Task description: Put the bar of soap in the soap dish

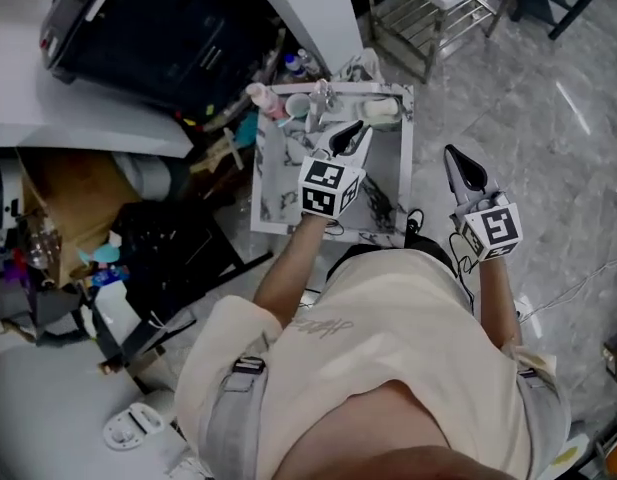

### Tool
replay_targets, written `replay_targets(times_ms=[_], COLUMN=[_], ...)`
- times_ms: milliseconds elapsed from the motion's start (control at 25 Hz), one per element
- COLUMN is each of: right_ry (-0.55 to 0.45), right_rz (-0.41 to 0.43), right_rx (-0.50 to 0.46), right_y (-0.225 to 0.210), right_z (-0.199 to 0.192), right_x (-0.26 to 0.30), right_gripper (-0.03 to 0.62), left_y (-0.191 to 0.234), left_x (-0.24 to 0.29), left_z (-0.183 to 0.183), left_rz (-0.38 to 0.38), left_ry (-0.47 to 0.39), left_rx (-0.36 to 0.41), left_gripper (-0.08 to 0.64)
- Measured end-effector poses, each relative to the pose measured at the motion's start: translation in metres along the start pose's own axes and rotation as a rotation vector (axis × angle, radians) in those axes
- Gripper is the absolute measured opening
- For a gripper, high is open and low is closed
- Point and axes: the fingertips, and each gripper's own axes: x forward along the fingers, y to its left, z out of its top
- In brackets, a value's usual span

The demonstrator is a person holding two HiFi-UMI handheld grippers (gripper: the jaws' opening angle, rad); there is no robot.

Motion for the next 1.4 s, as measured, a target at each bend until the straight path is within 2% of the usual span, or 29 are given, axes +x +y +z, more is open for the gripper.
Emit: replay_targets(times_ms=[160, 320, 520, 760, 1040, 1400], right_ry=[-0.036, -0.06, -0.084, -0.146, -0.202, -0.213], right_rz=[0.021, 0.025, 0.008, -0.011, -0.03, -0.034], right_rx=[-0.046, -0.103, -0.13, -0.211, -0.251, -0.215], right_y=[0.009, 0.017, 0.022, 0.031, 0.039, 0.046], right_z=[0.027, 0.047, 0.069, 0.106, 0.131, 0.125], right_x=[0.007, 0.011, 0.014, 0.011, 0.004, -0.002], right_gripper=[0.0, 0.0, -0.002, -0.002, -0.002, -0.002], left_y=[-0.006, -0.007, 0.001, 0.018, 0.031, 0.034], left_x=[-0.031, -0.057, -0.086, -0.115, -0.12, -0.126], left_z=[0.028, 0.048, 0.071, 0.102, 0.114, 0.115], left_rz=[0.008, 0.022, 0.043, 0.07, 0.078, 0.088], left_ry=[-0.094, -0.17, -0.253, -0.357, -0.388, -0.399], left_rx=[-0.006, 0.027, 0.007, -0.001, 0.007, 0.02], left_gripper=[0.015, 0.015, 0.015, 0.017, 0.017, 0.017])
